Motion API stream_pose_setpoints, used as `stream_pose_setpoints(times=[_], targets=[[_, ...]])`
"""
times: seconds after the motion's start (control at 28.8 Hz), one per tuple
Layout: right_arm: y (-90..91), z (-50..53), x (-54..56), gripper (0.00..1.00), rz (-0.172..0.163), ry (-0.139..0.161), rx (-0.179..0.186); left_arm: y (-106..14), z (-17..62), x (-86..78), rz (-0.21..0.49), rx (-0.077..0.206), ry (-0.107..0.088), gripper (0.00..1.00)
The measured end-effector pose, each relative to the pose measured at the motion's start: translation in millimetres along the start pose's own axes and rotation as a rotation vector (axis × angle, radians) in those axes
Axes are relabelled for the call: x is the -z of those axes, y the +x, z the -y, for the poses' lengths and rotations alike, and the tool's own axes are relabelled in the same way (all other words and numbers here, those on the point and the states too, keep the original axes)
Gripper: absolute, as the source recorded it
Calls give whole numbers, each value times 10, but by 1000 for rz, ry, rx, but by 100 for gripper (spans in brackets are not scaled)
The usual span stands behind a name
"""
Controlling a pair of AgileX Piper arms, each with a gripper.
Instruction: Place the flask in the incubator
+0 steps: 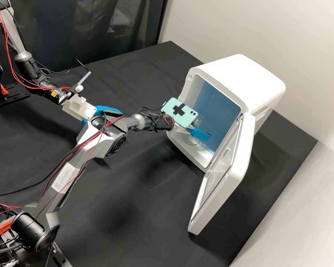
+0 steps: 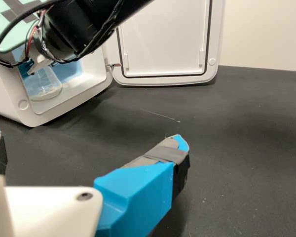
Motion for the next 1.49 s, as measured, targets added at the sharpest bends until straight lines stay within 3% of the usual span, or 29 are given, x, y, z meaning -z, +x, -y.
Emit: stream_pose_setpoints(times=[0.21, 0.35, 0.38, 0.55, 0.69, 1.01, 1.21, 1.32, 1.39, 1.49], targets=[[-1, 31, -24, 100, -4, -6, 2, 0, 0, 0, 0, 0, 0, 100], [-5, 104, -84, 100, -8, 0, 8, 0, 0, 0, 0, 0, 0, 100], [-13, 127, -104, 100, -12, -7, 10, 0, 0, 0, 0, 0, 0, 100], [-136, 136, -163, 100, -49, 13, 10, 0, 0, 0, 0, 0, 0, 100], [-281, 130, -230, 100, -78, 55, 14, 0, 0, 0, 0, 0, 0, 100], [-664, 78, -384, 100, -163, 108, 5, -4, -10, -2, 1, -3, 0, 100], [-910, 21, -554, 100, -204, 150, 32, -6, -13, -3, 1, -5, 0, 100], [-1074, 8, -648, 100, -233, 164, 56, -9, -21, -4, 2, -7, 0, 100], [-1183, 16, -718, 100, -249, 158, 81, -9, -21, -4, 2, -7, 0, 100], [-1388, -24, -774, 100, -293, 161, 75, -15, -34, -12, 4, -12, -1, 100]])
